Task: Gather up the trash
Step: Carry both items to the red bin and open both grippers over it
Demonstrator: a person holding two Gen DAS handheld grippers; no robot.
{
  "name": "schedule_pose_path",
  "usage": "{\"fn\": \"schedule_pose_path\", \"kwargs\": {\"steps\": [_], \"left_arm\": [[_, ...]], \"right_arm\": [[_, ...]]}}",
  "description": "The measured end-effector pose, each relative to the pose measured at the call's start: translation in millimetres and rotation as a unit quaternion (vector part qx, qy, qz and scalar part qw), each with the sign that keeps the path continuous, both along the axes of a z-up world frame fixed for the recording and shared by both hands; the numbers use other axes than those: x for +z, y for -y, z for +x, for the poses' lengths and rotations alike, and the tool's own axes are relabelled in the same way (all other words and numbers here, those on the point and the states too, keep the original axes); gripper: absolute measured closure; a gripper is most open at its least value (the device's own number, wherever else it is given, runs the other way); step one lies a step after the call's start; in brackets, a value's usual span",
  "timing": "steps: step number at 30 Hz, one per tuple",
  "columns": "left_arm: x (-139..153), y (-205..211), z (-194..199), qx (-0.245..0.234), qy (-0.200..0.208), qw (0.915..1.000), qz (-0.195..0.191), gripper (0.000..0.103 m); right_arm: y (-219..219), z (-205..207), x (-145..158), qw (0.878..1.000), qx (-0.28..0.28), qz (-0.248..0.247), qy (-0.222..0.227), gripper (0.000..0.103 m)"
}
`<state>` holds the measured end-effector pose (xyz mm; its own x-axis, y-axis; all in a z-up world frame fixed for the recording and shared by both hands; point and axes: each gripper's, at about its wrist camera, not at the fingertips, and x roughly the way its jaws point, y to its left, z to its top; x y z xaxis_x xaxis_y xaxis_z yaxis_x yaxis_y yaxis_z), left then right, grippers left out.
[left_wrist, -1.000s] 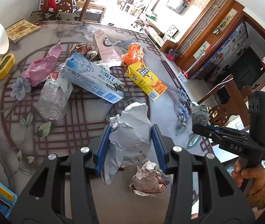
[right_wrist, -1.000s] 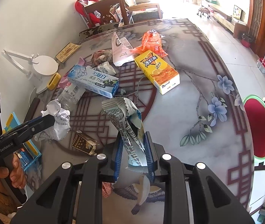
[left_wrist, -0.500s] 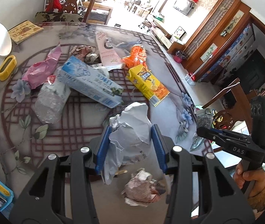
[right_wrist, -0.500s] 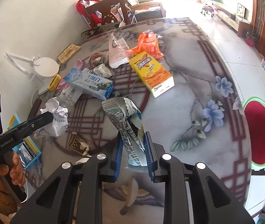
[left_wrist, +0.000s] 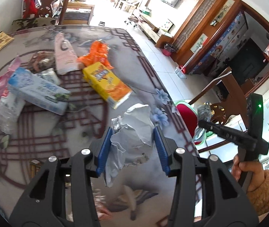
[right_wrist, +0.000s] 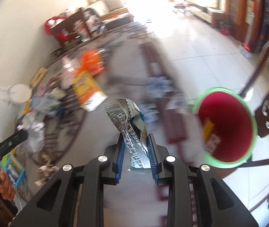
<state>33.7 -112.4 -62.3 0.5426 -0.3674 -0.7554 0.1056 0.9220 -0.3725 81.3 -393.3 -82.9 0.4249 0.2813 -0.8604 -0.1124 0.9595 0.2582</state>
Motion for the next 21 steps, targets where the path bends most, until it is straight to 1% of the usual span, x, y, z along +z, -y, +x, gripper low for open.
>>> {"fn": "schedule_pose_path", "kwargs": {"steps": [2, 7, 13, 15, 16, 17, 18, 20, 21], "left_arm": [[1, 13, 2, -0.003, -0.001, 1.0, 0.003, 0.059], [1, 49, 9, -0.008, -0.005, 0.9999, 0.007, 0.059], [0, 98, 20, -0.027, -0.008, 0.9995, 0.015, 0.059], [-1, 113, 26, -0.035, -0.008, 0.9992, 0.019, 0.059], [-1, 118, 29, -0.038, -0.008, 0.999, 0.02, 0.059], [-1, 128, 34, -0.045, -0.008, 0.9987, 0.023, 0.059], [-2, 134, 37, -0.05, -0.007, 0.9984, 0.024, 0.059], [-4, 151, 48, -0.066, -0.01, 0.9974, 0.029, 0.059], [-6, 160, 53, -0.075, -0.011, 0.9966, 0.031, 0.059]], "right_arm": [[27, 4, -4, 1.0, -0.024, -0.011, -0.003, 0.078], [78, 17, -14, 0.998, -0.053, -0.033, -0.009, 0.077], [106, 36, -22, 0.998, -0.048, -0.045, -0.004, 0.075], [114, 41, -24, 0.998, -0.05, -0.046, -0.001, 0.06], [118, 44, -25, 0.998, -0.052, -0.044, 0.0, 0.056], [123, 47, -25, 0.998, -0.053, -0.042, 0.002, 0.051], [126, 50, -26, 0.998, -0.055, -0.042, 0.003, 0.041], [136, 53, -26, 0.997, -0.059, -0.04, 0.01, 0.032], [141, 55, -26, 0.997, -0.061, -0.04, 0.012, 0.03]]}}
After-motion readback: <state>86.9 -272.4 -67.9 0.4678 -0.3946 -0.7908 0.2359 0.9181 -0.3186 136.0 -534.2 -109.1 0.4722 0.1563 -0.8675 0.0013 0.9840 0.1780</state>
